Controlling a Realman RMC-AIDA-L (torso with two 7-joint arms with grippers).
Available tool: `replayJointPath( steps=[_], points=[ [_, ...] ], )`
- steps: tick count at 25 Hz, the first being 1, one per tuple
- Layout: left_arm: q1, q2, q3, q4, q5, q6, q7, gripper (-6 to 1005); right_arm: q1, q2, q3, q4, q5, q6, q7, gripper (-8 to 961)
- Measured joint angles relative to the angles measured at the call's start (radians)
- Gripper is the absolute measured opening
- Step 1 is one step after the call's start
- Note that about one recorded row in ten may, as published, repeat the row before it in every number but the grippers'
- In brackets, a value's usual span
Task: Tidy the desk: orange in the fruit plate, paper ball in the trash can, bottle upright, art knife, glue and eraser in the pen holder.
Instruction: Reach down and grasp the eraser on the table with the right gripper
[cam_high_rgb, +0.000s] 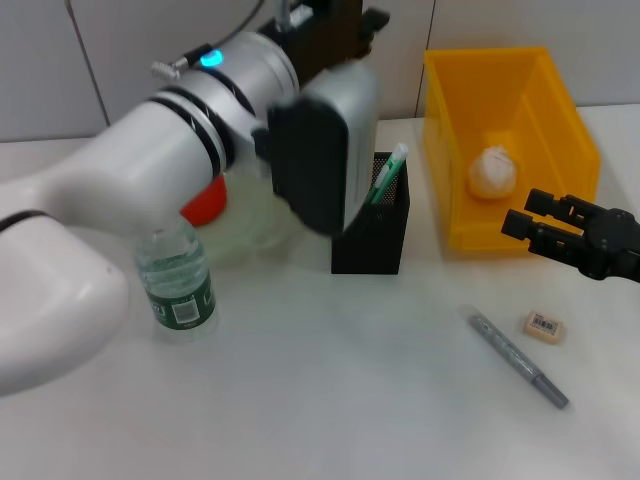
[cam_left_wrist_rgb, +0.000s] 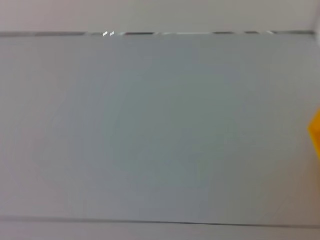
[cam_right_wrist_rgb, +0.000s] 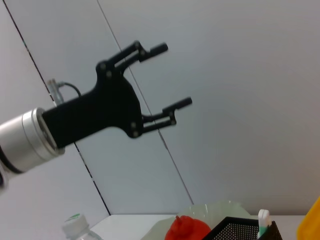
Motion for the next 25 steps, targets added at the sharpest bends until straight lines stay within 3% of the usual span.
replayJointPath(
  steps=[7, 15, 21, 22, 25],
  points=[
    [-0.022, 0.001, -0.081, 0.046, 0.000, 0.065, -0.371, 798, -0.004, 0.000, 0.000, 0.001, 0.000, -0.013, -0.009, 739],
    [-0.015, 0.001, -0.123, 0.107, -0.033, 0.100, -0.684, 797, -0.010, 0.000, 0.000, -0.003, 0.000, -0.018, -0.024, 738],
    [-0.011, 0.002, -0.154, 0.152, -0.211, 0.146, -0.731, 795, -0.015, 0.000, 0.000, -0.001, 0.000, -0.024, -0.026, 738],
    [-0.022, 0.002, -0.182, 0.162, -0.298, 0.200, -0.730, 795, -0.015, 0.000, 0.000, 0.000, 0.000, -0.026, -0.027, 737],
    [-0.043, 0.003, -0.219, 0.162, -0.393, 0.262, -0.724, 792, -0.015, 0.000, 0.000, -0.003, 0.000, -0.027, -0.038, 737]
  ],
)
